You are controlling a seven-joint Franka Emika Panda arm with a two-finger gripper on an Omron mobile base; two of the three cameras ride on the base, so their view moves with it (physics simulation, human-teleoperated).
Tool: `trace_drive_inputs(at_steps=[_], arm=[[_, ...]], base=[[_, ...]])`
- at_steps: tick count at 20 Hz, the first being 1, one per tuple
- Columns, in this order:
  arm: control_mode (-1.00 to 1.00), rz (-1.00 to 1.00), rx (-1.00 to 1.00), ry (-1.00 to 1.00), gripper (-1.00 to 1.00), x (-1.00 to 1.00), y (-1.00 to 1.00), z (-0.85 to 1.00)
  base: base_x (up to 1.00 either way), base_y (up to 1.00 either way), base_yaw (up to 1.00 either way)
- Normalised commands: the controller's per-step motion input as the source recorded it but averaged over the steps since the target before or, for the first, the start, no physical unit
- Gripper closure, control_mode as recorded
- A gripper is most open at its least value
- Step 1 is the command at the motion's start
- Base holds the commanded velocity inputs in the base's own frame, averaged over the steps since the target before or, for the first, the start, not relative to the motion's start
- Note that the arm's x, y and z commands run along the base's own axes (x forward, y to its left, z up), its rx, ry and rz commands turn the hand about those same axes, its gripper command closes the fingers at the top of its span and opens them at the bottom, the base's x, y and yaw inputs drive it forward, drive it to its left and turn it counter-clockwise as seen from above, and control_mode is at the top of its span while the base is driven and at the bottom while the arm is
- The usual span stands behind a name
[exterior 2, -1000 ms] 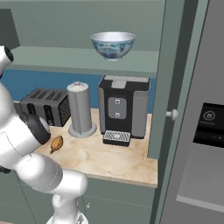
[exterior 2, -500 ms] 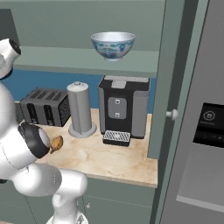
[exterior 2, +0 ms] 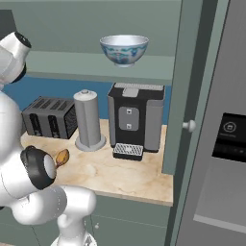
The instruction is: Retrieve the bowl from the cabinet, then place the raw meat into the bowl to avoid contamination.
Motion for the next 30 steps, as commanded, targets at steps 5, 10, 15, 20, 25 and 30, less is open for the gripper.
trace_drive_inputs(at_steps=[5, 10, 15, 20, 25, 30], arm=[[-1.0, 0.09, -0.17, -0.05, -1.0, 0.01, -0.85, 0.0], [-1.0, 0.18, -0.19, -0.14, -1.0, 0.0, -0.74, 0.0], [-1.0, 0.19, -0.26, -0.17, -1.0, 0.0, -0.57, 0.0], [-1.0, 0.14, -0.29, -0.22, -1.0, -0.16, -0.42, 0.0], [-1.0, 0.08, -0.3, -0.24, -1.0, -0.41, -0.29, -0.04], [-1.0, 0.05, -0.23, -0.13, -1.0, -0.34, -0.35, -0.01]], base=[[0.0, 0.0, 0.0], [0.0, 0.0, 0.0], [0.0, 0.0, 0.0], [0.0, 0.0, 0.0], [0.0, 0.0, 0.0], [0.0, 0.0, 0.0]])
